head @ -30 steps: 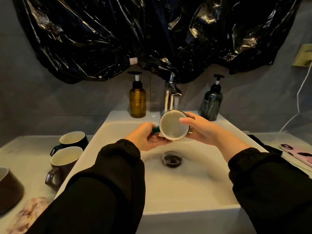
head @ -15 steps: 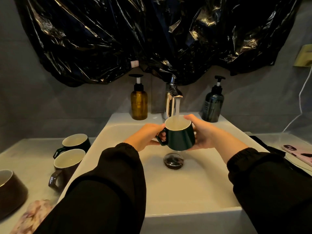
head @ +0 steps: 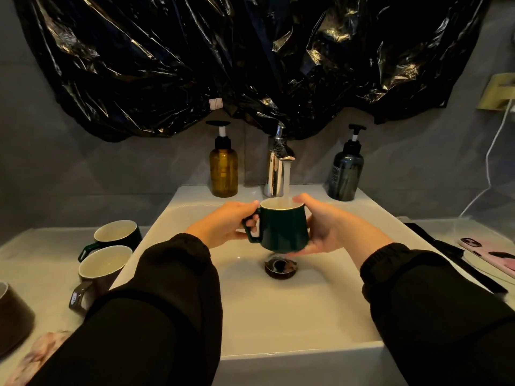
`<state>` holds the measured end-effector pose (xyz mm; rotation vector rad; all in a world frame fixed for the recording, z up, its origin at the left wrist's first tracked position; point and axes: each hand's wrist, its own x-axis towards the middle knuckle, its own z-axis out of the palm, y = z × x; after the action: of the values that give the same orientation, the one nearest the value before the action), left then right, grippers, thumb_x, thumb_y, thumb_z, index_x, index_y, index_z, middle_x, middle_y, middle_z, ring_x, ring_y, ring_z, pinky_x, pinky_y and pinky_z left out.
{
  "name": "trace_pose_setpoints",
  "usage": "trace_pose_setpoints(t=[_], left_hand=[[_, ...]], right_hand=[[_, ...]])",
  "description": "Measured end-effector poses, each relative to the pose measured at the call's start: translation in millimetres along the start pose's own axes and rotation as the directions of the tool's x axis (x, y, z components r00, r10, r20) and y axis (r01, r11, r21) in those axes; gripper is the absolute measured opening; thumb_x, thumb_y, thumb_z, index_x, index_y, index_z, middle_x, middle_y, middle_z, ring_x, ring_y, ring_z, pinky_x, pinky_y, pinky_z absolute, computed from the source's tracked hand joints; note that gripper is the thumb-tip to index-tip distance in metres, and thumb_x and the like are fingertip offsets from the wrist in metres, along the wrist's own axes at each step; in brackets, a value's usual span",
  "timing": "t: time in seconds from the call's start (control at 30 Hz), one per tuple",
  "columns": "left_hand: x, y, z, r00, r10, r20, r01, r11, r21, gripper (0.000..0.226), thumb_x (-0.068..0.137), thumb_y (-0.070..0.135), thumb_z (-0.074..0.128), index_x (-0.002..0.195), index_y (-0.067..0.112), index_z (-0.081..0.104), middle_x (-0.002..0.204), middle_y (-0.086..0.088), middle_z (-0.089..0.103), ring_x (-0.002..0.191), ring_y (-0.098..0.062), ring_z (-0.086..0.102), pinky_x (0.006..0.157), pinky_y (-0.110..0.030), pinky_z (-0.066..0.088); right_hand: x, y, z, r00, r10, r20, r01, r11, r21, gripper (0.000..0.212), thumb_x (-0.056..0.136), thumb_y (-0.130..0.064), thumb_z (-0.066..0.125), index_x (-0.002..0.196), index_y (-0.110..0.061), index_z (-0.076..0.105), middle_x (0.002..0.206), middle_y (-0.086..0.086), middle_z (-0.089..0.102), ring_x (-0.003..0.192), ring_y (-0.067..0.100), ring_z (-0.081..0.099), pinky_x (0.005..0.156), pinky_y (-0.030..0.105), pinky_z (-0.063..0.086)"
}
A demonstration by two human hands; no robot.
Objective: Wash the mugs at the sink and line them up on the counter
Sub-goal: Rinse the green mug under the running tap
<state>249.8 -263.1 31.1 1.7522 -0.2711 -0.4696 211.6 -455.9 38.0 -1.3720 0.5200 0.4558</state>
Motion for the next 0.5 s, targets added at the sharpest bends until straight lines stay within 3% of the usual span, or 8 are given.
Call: trace_pose_setpoints(t=[0.13,0.27,0.33,0.43,0.5], left_hand=[[-2.6,1.4,18.3,0.999,-0.005,0.047,0.0,0.994,0.105,0.031,0.101,0.03,0.039,0.081,0.011,0.054,0.066,-0.003,0.049,0.074,-0.018,0.054,0.086,-0.037,0.047],[3.6,11.8,21.1,0.993,0.057,-0.107,-0.055,0.998,0.03,0.033,0.101,0.03,0.04,0.076,0.012,0.052,0.065,-0.004,0.047,0.067,-0.015,0.05,0.089,-0.036,0.047],[1.4,9.1,8.6,0.991,0.073,-0.115,-0.069,0.997,0.036,0.032,0.101,0.029,0.041,0.076,0.012,0.052,0.067,-0.005,0.048,0.07,-0.017,0.051,0.088,-0.036,0.047],[-7.5,1.1,-7.6,0.996,0.037,0.084,-0.054,0.977,0.204,0.03,0.1,0.027,0.043,0.078,0.01,0.056,0.078,-0.007,0.057,0.086,-0.02,0.058,0.094,-0.039,0.047],[-9.8,-3.3,-8.4,0.975,-0.033,0.219,-0.046,0.937,0.346,0.026,0.099,0.026,0.045,0.089,0.01,0.062,0.093,-0.006,0.062,0.1,-0.019,0.057,0.099,-0.04,0.045]], right_hand=[[-3.3,0.1,-19.1,0.999,0.009,-0.045,-0.01,1.0,-0.02,0.074,0.083,-0.053,0.062,0.133,-0.005,0.035,0.117,0.022,0.058,0.1,0.043,0.062,0.077,0.052,0.057],[1.3,-1.1,-8.6,0.985,-0.158,-0.068,0.158,0.987,-0.003,0.068,0.084,-0.057,0.059,0.129,-0.011,0.039,0.117,0.017,0.056,0.098,0.038,0.061,0.063,0.043,0.059],[5.8,0.3,-0.7,0.984,-0.178,-0.021,0.177,0.983,-0.04,0.066,0.084,-0.058,0.058,0.127,-0.012,0.041,0.117,0.017,0.056,0.099,0.037,0.062,0.065,0.042,0.059],[8.6,2.2,-4.0,0.983,-0.179,0.042,0.183,0.973,-0.137,0.061,0.084,-0.055,0.06,0.126,-0.014,0.042,0.12,0.016,0.054,0.105,0.037,0.059,0.075,0.046,0.058],[10.6,3.3,-13.9,0.961,-0.269,0.061,0.276,0.932,-0.235,0.051,0.085,-0.049,0.062,0.123,-0.019,0.047,0.124,0.013,0.051,0.112,0.036,0.054,0.083,0.048,0.055]])
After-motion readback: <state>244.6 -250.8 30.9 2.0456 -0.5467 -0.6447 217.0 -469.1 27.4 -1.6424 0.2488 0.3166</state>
